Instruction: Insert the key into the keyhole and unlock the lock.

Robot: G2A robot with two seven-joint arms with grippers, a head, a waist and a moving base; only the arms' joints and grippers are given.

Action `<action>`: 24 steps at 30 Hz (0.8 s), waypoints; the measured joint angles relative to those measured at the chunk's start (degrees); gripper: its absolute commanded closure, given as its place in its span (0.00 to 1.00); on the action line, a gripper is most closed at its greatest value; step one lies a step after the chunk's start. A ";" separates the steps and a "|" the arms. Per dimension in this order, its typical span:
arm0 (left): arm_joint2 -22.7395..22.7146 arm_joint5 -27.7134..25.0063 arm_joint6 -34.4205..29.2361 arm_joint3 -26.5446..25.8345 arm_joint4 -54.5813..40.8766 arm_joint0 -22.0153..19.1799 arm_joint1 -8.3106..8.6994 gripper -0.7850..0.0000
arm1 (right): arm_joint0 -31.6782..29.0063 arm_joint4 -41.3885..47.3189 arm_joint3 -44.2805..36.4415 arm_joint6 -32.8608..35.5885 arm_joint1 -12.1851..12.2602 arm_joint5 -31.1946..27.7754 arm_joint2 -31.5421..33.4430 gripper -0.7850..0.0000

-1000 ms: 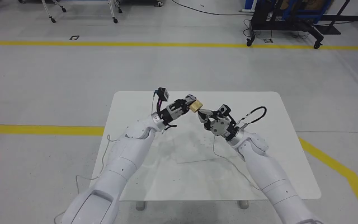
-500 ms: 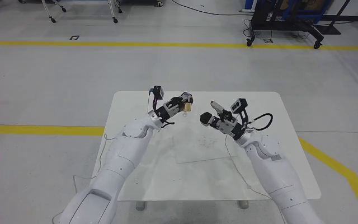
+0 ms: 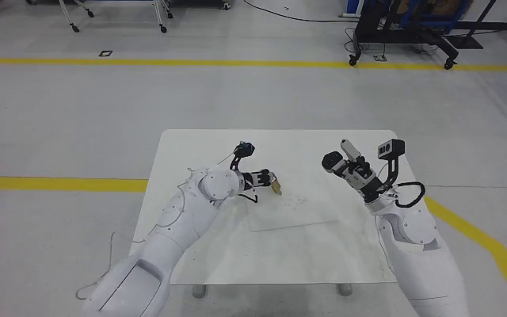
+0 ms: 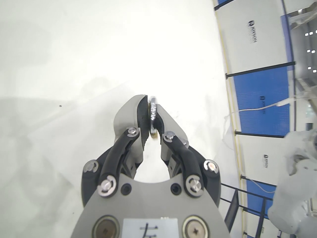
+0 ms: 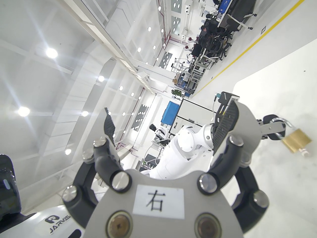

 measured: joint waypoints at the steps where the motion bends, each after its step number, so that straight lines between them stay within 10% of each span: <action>1: 0.28 0.02 -0.04 0.20 0.03 -0.10 -0.17 0.89 | 0.01 0.02 0.02 0.00 0.00 0.00 0.00 0.00; 3: 0.82 0.03 -0.45 0.95 0.26 -0.47 -0.48 0.57 | 0.02 0.06 0.06 0.01 0.00 0.00 0.01 0.00; 5: 1.35 0.52 -1.15 1.95 0.71 -0.91 -0.75 0.01 | 0.02 0.07 0.06 0.01 0.00 -0.01 0.02 0.00; 16: -0.14 -2.95 -2.31 4.00 -4.38 -2.23 -1.55 0.00 | 0.00 -0.06 -0.02 -0.16 -0.01 0.02 -0.03 0.00; 24: -5.04 -11.44 10.50 -0.19 -0.99 -0.59 0.72 0.00 | -1.32 0.81 -1.81 -4.99 0.08 -7.25 5.05 0.00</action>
